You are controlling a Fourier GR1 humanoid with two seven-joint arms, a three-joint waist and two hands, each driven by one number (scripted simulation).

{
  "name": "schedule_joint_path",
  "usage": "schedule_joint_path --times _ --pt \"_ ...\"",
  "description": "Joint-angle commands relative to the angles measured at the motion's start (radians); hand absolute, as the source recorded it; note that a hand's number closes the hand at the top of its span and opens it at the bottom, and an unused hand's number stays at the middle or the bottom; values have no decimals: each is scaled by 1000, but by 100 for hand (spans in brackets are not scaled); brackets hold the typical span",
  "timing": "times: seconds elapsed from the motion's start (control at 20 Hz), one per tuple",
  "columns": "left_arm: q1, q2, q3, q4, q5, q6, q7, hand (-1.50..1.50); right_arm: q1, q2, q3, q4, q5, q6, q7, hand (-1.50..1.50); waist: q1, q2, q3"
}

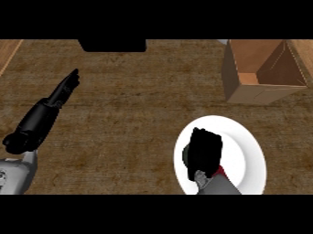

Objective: Pick the squash from the plate and place it in the cardboard box

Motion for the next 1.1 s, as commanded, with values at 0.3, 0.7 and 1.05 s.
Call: schedule_joint_path --times 0.3,0.7,1.05 --pt "-32 -19 -39 0 -2 -30 -11 0 -54 -72 438 -147 -181 97 -779 150 101 21 9" --pt "-27 -34 -17 30 -36 24 1 0 -90 -463 319 -528 -323 -57 -1241 150 -16 5 6" --pt "-10 -23 8 30 -42 19 -17 0 -30 -567 -48 -719 -656 -13 -1265 150 -22 6 5"
